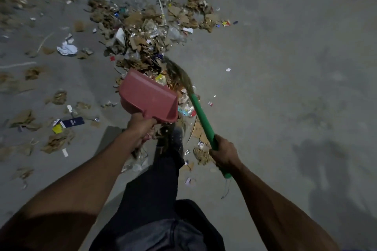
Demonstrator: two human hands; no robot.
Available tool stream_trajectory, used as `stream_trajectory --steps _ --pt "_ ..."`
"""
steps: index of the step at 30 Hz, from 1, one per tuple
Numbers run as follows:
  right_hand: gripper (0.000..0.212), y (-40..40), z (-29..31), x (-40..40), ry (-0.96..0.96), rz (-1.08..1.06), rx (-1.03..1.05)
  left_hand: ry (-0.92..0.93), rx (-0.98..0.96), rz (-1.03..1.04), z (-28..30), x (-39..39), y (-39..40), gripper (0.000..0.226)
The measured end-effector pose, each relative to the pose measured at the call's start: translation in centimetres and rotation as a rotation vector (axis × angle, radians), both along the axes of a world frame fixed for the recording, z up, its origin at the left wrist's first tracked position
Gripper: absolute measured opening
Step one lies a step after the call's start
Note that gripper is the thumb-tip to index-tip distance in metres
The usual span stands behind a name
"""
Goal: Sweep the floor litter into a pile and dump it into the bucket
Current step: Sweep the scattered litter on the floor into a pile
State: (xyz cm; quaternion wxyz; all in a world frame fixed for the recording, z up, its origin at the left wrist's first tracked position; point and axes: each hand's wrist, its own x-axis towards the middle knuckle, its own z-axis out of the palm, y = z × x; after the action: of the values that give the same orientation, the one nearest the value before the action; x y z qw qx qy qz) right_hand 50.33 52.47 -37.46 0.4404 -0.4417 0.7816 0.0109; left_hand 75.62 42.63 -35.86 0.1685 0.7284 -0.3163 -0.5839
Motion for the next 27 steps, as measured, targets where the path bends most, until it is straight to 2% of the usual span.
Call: stream_trajectory --steps 6,9,13,22,25,27 --pt "0.028 8.6 2.1 1.1 -0.071 -0.376 -0.064 -0.016 0.001 -0.047 2.3 1.3 5.0 0.013" --pt "0.035 11.1 1.6 1.8 -0.091 -0.532 0.010 -0.036 0.036 -0.071 2.4 2.3 6.4 0.007" --pt "0.033 12.6 0.3 2.6 -0.120 -0.672 0.082 -0.072 0.055 -0.077 1.9 4.4 7.2 0.004" --pt "0.043 6.6 -2.2 8.2 -0.124 -0.409 0.173 -0.144 0.101 -0.131 -1.4 11.6 5.3 0.006" --pt "0.049 5.9 -2.0 10.1 -0.090 -0.445 0.093 -0.138 0.128 -0.137 -2.6 14.5 3.2 0.010" --pt "0.050 5.7 -1.7 12.3 -0.060 -0.542 0.042 -0.112 0.153 -0.136 -3.4 16.6 1.8 0.010"
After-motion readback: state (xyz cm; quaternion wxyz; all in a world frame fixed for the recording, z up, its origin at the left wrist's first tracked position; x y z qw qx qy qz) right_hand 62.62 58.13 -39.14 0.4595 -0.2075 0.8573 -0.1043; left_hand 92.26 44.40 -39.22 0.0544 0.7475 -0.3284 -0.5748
